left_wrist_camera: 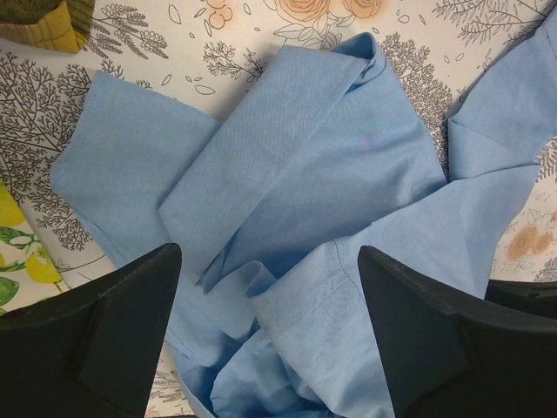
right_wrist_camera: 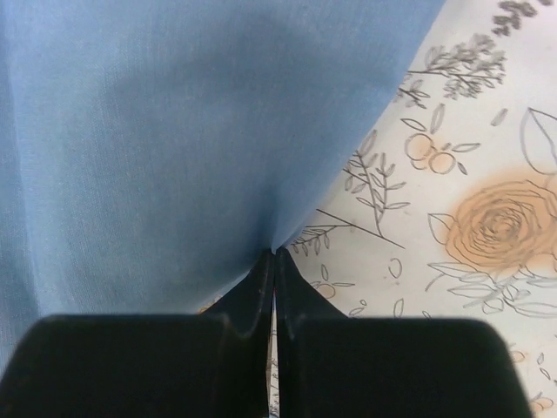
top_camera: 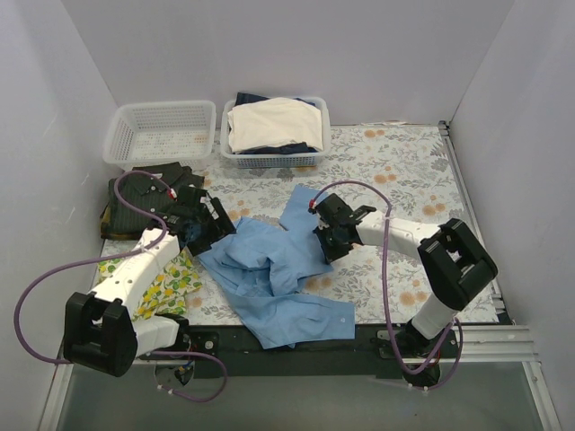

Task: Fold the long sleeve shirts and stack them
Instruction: Move the shirt to the center of the board, then flatten the shirt out

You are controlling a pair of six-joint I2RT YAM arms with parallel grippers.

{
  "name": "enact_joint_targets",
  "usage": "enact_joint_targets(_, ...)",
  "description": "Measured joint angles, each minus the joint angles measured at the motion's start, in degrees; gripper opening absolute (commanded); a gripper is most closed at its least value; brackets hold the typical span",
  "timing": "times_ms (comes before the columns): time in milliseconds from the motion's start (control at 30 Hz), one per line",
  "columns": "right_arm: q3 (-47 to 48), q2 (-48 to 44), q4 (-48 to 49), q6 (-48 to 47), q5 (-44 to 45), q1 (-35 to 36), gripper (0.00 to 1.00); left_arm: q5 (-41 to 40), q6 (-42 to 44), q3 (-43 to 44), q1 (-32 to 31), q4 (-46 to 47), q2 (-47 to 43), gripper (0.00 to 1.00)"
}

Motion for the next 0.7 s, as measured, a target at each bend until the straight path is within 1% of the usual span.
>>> enact_joint_targets(100, 0.0, -1.4, -1.7, 1.1, 4.5, 0.3, 0.01, -0.3, 0.2, 0.1, 0.0, -0.3, -1.0, 0.84)
enact_joint_targets(200, 0.0, -5.9, -4.5, 2.4, 9.3, -1.0, 0.01, -0.1, 0.9, 0.1, 0.0, -0.4, -1.5, 0.83)
enact_joint_targets(333, 1.0, -13.8, -6.2, 4.3, 13.2, -7.0, 0.01, 1.9, 1.5, -0.5, 0.0, 0.3, -1.5, 0.83)
enact_joint_targets(433, 2.2, -17.3, -7.1, 6.3, 16.9, -10.9, 0.01, 3.1, 1.5, -1.5, 0.0, 0.8, -1.1, 0.83)
enact_joint_targets(600, 2.2, -22.8, -9.9, 10.8, 23.2, -15.7, 0.01, 3.7, 0.9, -1.6, 0.0, 2.2, 2.7, 0.83)
enact_joint_targets(700, 2.1, -26.3, -10.9, 12.9, 26.0, -20.0, 0.01, 3.9, 0.8, -1.2, 0.0, 3.6, 6.1, 0.83)
